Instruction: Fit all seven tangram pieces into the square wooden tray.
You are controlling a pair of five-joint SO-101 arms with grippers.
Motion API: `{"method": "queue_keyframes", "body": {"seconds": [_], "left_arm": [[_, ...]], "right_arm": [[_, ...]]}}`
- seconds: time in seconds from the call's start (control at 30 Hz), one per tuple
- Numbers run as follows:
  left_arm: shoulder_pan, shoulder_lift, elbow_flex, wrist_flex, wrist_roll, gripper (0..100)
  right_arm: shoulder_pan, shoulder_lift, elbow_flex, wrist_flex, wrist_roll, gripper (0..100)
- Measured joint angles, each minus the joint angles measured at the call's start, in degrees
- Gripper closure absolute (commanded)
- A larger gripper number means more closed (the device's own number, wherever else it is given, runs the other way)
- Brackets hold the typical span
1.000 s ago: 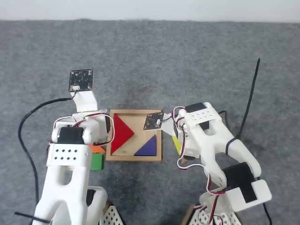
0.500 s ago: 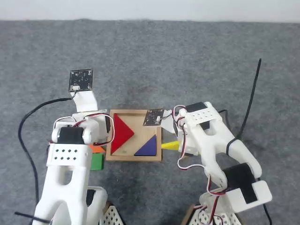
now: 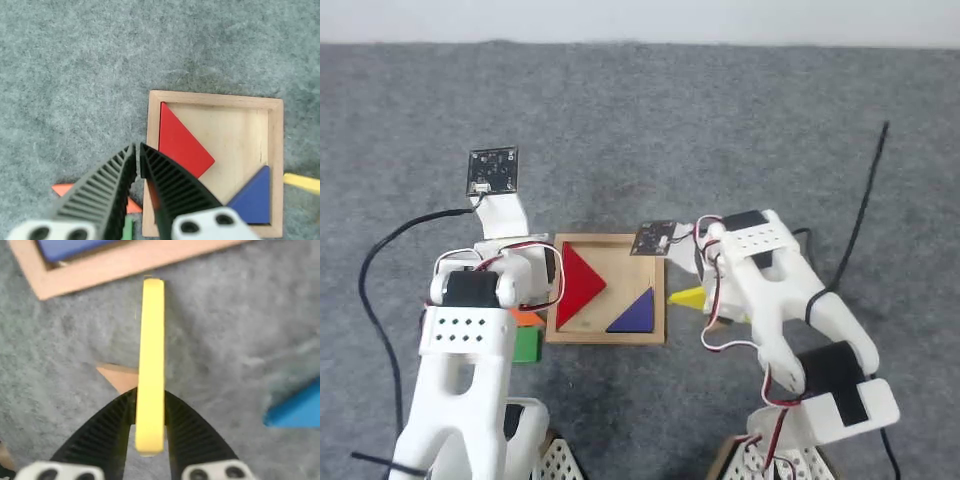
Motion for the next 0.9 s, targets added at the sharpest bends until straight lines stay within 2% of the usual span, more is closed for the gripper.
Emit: {"method": "queue_keyframes", "body": {"seconds": [0.13, 0.3, 0.43, 0.67, 0.8, 0.9], "left_arm": [[0.00, 0.00, 0.00, 0.00, 0.00, 98], [0.00, 0.00, 0.00, 0.00, 0.00, 98], [-2.02, 0.00, 0.00, 0.00, -0.09, 98], [-4.66, 0.00, 0.00, -0.53, -0.35, 98], [-6.77, 0.00, 0.00, -0.53, -0.35, 98], [-8.09, 0.00, 0.00, -0.53, -0.35, 98]], "right_arm": [[0.44, -5.63, 0.00, 0.00, -0.35, 99.1], [0.18, -15.65, 0.00, -0.18, -4.75, 99.1], [-5.54, -18.81, 0.00, -4.31, -7.56, 99.1], [-18.20, -12.31, 0.00, -18.20, -10.46, 99.1], [-19.69, -5.19, 0.00, -25.32, -10.46, 99.1], [-19.52, -1.58, -1.76, -25.93, -10.46, 99.1]]}}
